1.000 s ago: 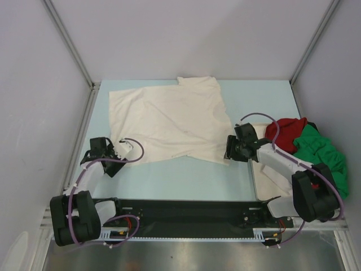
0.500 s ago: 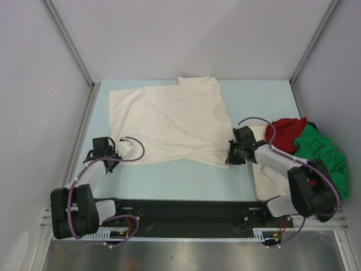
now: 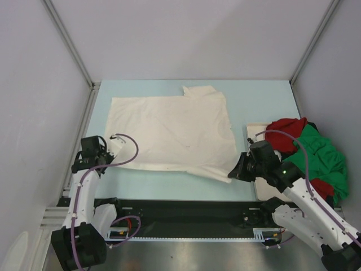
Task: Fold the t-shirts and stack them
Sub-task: Flatten the tshirt out, then fold the tshirt
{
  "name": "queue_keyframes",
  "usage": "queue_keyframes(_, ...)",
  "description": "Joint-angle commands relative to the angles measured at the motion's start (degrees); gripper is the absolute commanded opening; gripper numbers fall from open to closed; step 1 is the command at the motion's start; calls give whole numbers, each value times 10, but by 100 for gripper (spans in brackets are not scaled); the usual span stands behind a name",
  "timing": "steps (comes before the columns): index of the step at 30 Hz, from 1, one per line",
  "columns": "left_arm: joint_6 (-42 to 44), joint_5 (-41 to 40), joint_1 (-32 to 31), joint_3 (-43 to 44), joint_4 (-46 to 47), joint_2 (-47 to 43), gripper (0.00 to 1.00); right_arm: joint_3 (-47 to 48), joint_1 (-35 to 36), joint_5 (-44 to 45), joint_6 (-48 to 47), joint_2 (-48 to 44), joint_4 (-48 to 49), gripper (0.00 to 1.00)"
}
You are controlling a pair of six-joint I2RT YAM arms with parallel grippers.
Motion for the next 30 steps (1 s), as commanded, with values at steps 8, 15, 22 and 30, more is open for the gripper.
queue_keyframes(8, -29, 59, 2, 106, -15, 42, 0, 93, -60, 15, -85, 124, -10, 0)
queue_keyframes(15, -66, 55, -1, 144, 94, 217, 0, 144, -146, 5, -157, 283, 162, 0)
queue_keyframes(22, -82, 39, -1, 196, 141, 337, 0, 170, -156, -4, -175, 408, 241, 0)
queue_keyframes(30, -97, 19, -1, 231, 174, 401, 0, 231, -164, 29, -197, 498, 264, 0)
